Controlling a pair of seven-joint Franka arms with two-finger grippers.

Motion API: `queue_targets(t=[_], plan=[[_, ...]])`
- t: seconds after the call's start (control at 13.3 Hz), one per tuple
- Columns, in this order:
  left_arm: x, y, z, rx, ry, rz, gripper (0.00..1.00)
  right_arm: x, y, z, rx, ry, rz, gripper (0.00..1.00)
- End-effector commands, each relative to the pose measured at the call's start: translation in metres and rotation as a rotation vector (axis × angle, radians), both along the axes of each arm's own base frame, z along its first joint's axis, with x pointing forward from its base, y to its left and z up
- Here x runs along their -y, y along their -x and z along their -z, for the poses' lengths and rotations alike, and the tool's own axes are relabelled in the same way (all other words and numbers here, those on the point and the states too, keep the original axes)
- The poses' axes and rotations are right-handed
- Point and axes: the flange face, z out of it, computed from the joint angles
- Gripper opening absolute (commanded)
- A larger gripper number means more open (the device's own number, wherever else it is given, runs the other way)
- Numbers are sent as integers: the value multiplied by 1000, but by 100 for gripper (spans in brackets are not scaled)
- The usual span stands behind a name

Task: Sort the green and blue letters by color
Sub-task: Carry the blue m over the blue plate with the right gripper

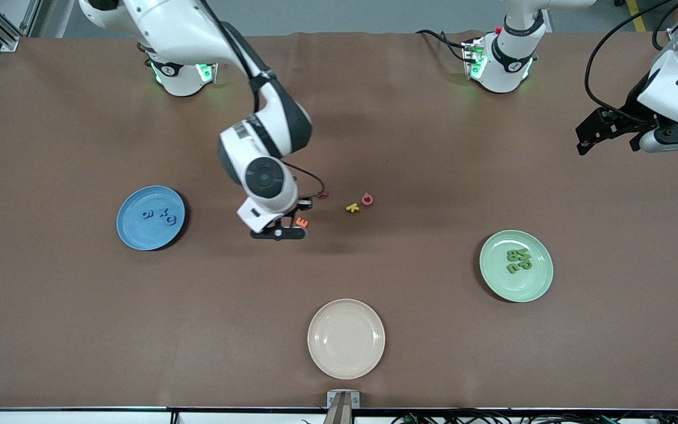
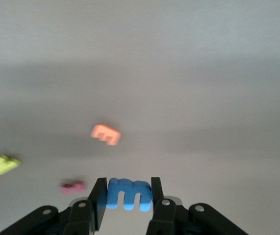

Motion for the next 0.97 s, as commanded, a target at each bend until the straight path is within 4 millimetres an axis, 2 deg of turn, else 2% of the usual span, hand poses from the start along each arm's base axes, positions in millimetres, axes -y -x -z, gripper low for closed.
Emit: queue_targets(t=[0.0,0.3,0.6,0.82,0.9], plan=[[1,-1,-3,8,16,3,100,72,6,-10,-11,-14,-106,17],[1,-2,-2,6,15,5,100,202,-21,-9,-34,-81,-260,17],[3,-6,4,0,15,9,100,318,-43,5,27,-103,-358,17],[2,-5,-1,11,15,17,100,375,-55,18,88,-97,-341,17],[1,-5,-2,12,15,17,100,384,-55,24,86,-96,-327,18]])
